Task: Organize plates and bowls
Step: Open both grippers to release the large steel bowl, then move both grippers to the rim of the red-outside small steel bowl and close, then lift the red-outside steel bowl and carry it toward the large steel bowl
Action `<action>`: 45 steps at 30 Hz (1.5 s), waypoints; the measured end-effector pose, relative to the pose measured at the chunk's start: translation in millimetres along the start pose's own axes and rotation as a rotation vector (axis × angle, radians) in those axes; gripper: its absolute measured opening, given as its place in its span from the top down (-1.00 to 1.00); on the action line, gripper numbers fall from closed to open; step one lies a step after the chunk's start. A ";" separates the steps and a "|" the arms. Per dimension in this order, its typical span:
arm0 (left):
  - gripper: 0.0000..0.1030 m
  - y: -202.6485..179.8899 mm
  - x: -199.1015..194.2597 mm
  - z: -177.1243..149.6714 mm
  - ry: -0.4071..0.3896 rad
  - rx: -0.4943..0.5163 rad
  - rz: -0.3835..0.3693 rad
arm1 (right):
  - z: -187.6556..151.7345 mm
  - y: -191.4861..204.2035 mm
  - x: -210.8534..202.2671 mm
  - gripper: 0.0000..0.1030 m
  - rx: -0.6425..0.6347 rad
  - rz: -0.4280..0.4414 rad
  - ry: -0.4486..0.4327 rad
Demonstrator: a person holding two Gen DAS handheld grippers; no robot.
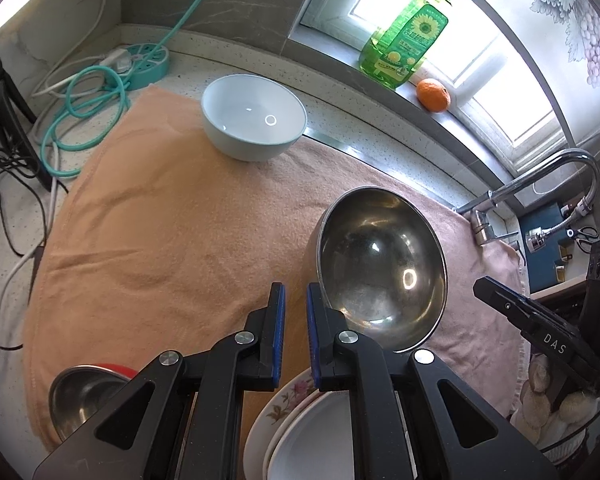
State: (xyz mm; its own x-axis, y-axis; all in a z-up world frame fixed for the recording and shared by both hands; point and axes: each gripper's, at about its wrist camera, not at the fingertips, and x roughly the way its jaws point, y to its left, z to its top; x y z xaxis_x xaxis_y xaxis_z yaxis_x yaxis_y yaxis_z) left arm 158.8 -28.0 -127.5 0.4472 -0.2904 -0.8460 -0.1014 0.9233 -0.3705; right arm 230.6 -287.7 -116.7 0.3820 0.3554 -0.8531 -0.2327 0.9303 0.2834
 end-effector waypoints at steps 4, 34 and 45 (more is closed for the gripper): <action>0.82 10.2 -15.5 -8.3 -0.025 -0.014 -0.008 | -5.8 10.1 -11.9 0.78 -0.002 0.008 -0.032; 0.82 149.7 -84.9 -106.2 -0.073 -0.264 0.051 | -68.4 161.1 17.0 0.75 -0.144 0.188 0.056; 0.82 163.7 -73.0 -114.1 -0.044 -0.289 0.037 | -90.0 194.4 58.9 0.75 -0.203 0.178 0.151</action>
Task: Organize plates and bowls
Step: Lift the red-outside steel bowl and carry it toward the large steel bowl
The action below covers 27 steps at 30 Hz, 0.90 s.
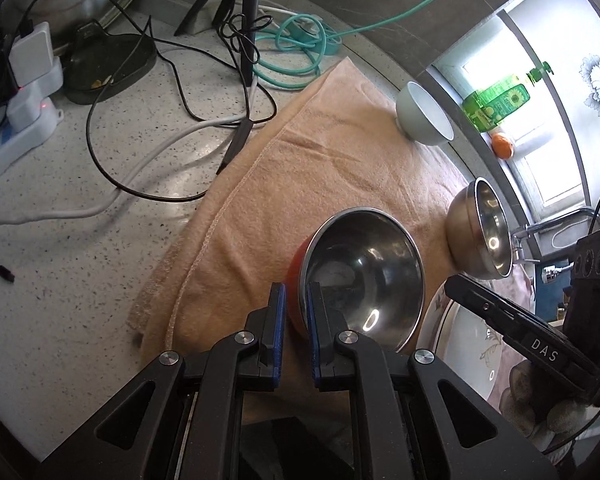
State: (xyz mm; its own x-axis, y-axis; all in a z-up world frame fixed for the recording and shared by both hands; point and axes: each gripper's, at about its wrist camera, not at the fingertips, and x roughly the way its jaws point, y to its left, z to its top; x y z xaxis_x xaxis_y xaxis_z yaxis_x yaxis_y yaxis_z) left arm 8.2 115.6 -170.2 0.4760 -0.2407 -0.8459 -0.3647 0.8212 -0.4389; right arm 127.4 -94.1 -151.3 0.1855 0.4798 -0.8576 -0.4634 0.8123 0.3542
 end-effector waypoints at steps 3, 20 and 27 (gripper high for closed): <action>0.82 0.7 3.6 -0.2 0.006 -0.001 -0.003 | -0.1 2.6 7.8 0.72 -0.009 -0.007 0.018; 0.82 -1.5 14.4 1.6 0.030 0.016 -0.010 | 1.8 4.5 29.1 0.72 -0.017 -0.013 0.068; 0.83 -0.5 14.7 1.4 0.030 0.017 -0.014 | 1.9 6.0 31.6 0.72 -0.025 -0.016 0.077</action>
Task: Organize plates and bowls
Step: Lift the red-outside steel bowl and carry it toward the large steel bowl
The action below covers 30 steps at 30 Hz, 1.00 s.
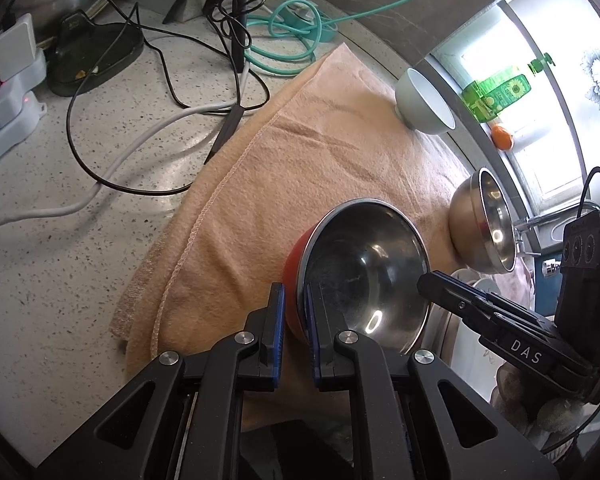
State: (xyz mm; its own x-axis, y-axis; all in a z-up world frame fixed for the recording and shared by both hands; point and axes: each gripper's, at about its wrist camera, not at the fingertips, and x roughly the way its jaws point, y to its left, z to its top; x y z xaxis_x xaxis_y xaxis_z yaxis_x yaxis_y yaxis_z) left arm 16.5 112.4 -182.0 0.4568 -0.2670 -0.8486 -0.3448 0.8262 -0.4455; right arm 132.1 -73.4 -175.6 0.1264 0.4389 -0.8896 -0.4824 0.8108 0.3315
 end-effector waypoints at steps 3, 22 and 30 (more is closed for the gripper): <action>0.83 -0.2 0.8 -0.3 0.000 0.003 0.002 | -0.3 -0.2 1.3 0.72 0.001 0.003 0.004; 0.83 -2.4 -0.2 0.2 -0.004 0.002 -0.003 | -0.4 3.0 3.3 0.88 0.011 0.028 0.014; 0.83 -14.2 -13.3 9.3 -0.037 0.030 -0.012 | 1.4 0.8 -9.6 0.88 0.032 0.045 -0.011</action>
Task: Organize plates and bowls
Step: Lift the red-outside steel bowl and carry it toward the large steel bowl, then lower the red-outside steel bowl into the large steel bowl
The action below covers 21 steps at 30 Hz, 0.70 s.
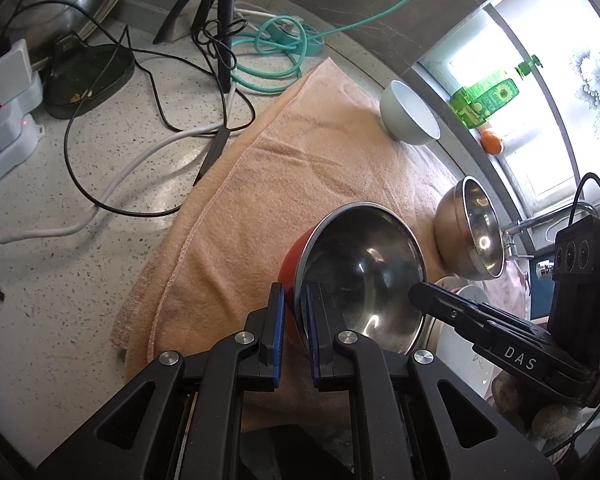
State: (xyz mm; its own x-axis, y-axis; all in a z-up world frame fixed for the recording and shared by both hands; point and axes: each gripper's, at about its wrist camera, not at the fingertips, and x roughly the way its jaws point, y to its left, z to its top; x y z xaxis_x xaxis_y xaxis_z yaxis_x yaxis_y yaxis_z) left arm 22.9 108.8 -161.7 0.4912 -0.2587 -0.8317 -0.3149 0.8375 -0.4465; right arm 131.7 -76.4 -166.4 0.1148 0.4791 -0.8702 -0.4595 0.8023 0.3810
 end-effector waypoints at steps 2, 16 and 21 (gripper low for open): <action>0.83 -5.0 -2.0 3.0 -0.008 0.012 -0.004 | 1.3 -0.7 -5.5 0.88 0.005 0.003 -0.011; 0.83 -53.6 -9.5 25.7 -0.054 0.120 -0.052 | 13.2 -22.3 -53.4 0.88 0.068 0.003 -0.093; 0.83 -72.9 -5.3 30.8 -0.053 0.153 -0.073 | 16.1 -36.7 -69.1 0.88 0.102 -0.004 -0.114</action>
State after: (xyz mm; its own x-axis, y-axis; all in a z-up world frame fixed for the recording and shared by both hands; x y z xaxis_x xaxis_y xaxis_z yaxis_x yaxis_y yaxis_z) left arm 68.3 63.9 -114.6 0.5512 -0.2992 -0.7789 -0.1513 0.8822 -0.4459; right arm 154.7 -133.3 -115.2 0.2183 0.5087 -0.8328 -0.3674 0.8335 0.4127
